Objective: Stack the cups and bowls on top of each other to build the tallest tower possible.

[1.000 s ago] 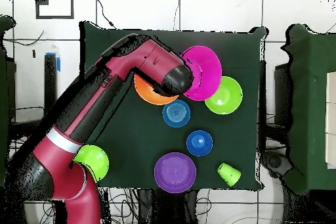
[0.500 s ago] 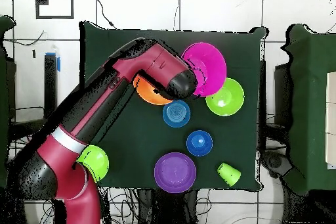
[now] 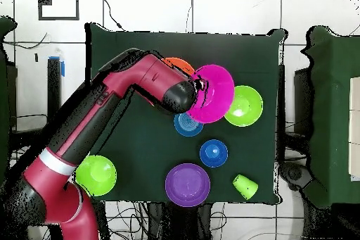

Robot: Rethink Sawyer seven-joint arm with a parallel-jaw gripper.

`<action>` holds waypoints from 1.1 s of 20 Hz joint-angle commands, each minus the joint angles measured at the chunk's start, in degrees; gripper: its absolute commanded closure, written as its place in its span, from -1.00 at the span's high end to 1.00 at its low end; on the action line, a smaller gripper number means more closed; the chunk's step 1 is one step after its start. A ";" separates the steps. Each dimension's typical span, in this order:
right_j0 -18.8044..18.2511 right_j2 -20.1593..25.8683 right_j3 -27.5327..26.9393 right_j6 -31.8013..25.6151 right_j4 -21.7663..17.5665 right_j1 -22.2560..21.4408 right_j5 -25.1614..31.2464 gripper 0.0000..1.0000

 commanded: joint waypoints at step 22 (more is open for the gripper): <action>3.40 3.27 9.25 20.43 4.44 7.79 0.00 -1.00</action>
